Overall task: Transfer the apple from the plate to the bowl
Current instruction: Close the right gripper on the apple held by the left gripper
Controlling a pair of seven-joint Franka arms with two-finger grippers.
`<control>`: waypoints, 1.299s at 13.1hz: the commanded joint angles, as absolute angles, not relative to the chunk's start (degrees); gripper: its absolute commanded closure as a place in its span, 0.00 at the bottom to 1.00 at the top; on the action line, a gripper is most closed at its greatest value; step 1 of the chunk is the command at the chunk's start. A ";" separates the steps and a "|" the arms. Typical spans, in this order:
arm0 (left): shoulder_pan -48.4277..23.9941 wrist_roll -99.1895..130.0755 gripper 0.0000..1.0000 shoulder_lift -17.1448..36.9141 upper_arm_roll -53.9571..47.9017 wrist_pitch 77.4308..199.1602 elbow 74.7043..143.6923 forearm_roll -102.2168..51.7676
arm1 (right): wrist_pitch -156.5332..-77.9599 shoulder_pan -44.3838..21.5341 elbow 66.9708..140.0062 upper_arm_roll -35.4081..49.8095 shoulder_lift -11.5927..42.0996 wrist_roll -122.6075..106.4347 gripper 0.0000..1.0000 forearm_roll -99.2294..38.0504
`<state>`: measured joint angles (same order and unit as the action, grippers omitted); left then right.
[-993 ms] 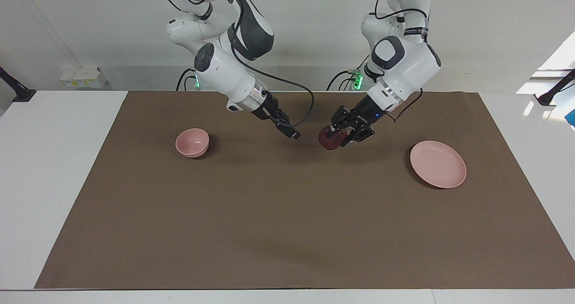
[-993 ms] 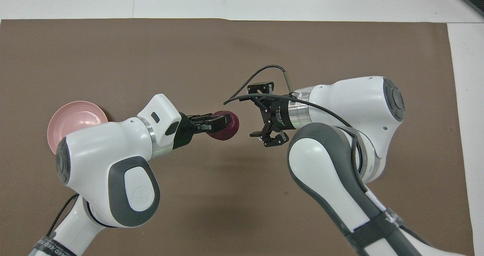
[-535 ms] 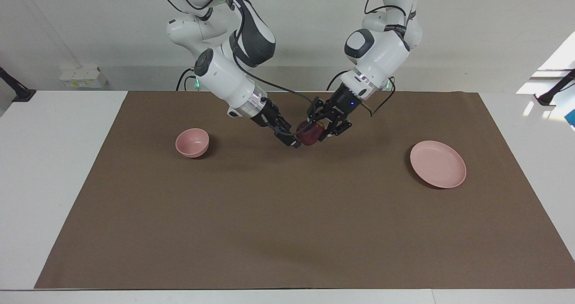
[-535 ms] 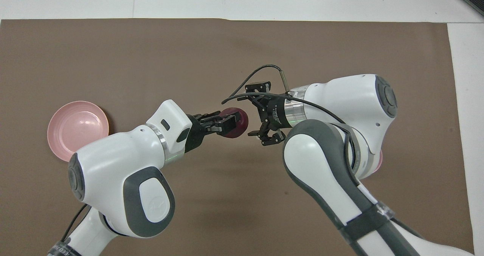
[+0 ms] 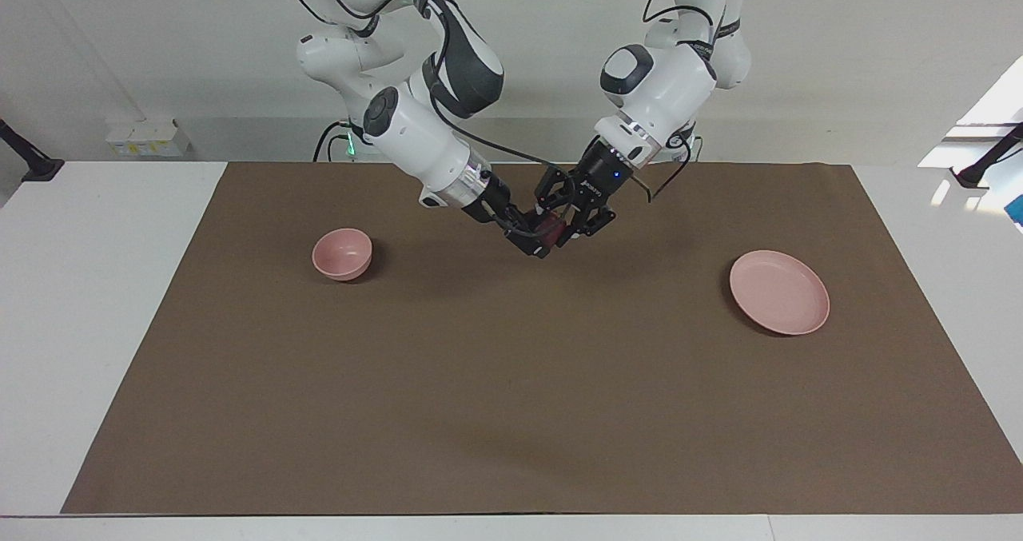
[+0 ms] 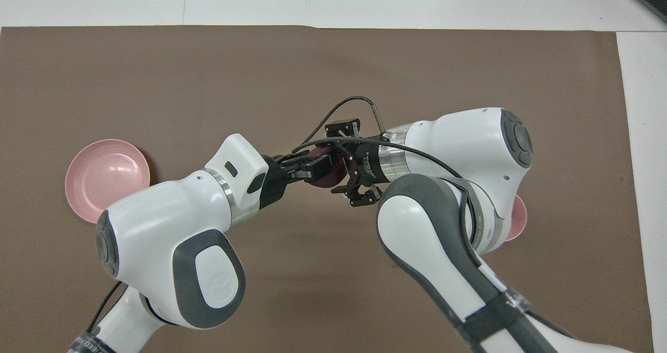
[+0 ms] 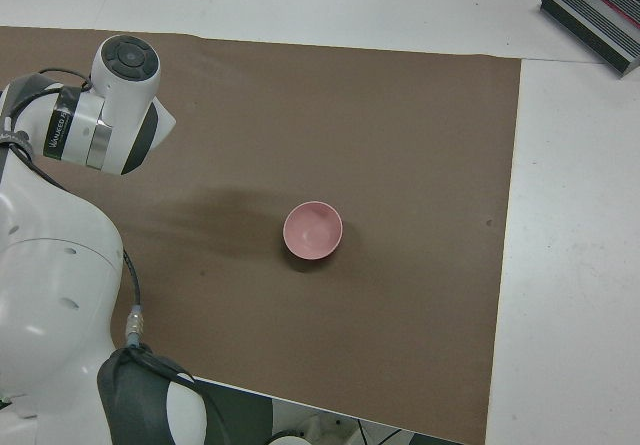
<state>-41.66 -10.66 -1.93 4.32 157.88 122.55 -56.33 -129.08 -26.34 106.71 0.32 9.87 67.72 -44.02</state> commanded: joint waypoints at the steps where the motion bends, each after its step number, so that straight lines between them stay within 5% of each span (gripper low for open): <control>1: -42.10 -10.02 1.00 -1.14 4.92 158.38 121.11 -57.39 | -127.97 -26.28 106.26 0.44 10.11 68.29 0.94 -45.53; 4: -41.66 -9.93 1.00 -0.79 4.92 158.20 121.03 -57.39 | -127.97 -26.28 106.26 0.44 10.11 68.38 0.93 -45.53; 5: -41.57 -9.93 0.91 -0.79 4.92 158.20 121.03 -57.39 | -127.88 -26.19 106.26 0.44 10.11 68.38 0.93 -45.53; 8: -41.31 -9.14 0.10 -0.44 5.10 158.20 120.50 -57.31 | -126.31 -25.58 106.00 0.44 10.11 67.77 0.90 -45.44; 9: -41.31 -9.14 0.00 -0.44 5.10 158.20 120.50 -57.30 | -126.04 -25.49 106.08 0.44 9.93 67.68 0.90 -45.18; 17: -33.33 -9.05 0.00 -1.23 5.80 138.82 117.26 -50.83 | -119.81 -23.12 105.38 -0.35 6.07 59.70 0.91 -33.08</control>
